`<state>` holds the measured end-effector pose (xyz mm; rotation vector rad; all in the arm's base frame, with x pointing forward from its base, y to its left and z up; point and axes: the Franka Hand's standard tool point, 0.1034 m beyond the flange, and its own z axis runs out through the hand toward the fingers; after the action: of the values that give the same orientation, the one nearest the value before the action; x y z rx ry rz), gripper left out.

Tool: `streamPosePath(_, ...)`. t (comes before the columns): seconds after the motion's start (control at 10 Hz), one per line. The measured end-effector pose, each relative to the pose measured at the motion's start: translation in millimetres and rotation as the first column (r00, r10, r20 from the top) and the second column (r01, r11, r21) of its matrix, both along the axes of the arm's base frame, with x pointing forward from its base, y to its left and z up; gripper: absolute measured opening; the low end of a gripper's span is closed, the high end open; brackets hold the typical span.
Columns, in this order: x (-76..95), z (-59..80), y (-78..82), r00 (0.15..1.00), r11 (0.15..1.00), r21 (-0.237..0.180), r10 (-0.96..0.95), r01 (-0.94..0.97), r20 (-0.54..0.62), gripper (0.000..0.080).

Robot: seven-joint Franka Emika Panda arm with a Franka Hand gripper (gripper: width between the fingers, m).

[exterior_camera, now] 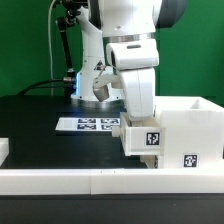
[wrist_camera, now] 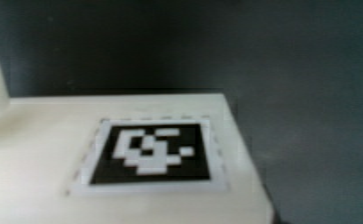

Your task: Assemble drawer

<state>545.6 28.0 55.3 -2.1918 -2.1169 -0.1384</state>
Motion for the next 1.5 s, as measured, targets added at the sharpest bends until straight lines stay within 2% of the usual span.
streamPosePath(0.2,0.4,0.0,-0.4,1.0,1.0,0.0,-0.001,0.001,0.002,0.0042)
streamPosePath(0.3,0.1,-0.4,-0.5,1.0,1.0,0.0,-0.001,0.001,0.001,0.0133)
streamPosePath(0.4,0.1,-0.3,-0.4,1.0,1.0,0.0,-0.001,0.001,0.0,0.0133)
streamPosePath(0.5,0.6,0.7,0.5,1.0,1.0,0.0,0.001,-0.001,0.001,0.0368)
streamPosePath(0.6,1.2,2.2,2.0,1.0,1.0,0.0,0.004,-0.004,0.004,0.0517)
streamPosePath(0.7,1.7,5.0,2.5,1.0,1.0,0.0,-0.006,0.006,0.006,0.0517)
streamPosePath(0.8,3.3,10.4,1.6,1.0,1.0,-0.004,-0.014,0.014,0.011,0.062)
streamPosePath(1.1,11.7,34.1,-5.7,1.0,1.0,-0.023,-0.012,0.012,0.002,0.0649)
streamPosePath(1.3,29.1,51.6,-18.8,1.0,0.999,-0.032,-0.02,0.02,-0.016,0.0648)
streamPosePath(1.5,44.4,51.9,-40.8,0.999,0.999,-0.026,0.025,-0.025,-0.032,0.0648)
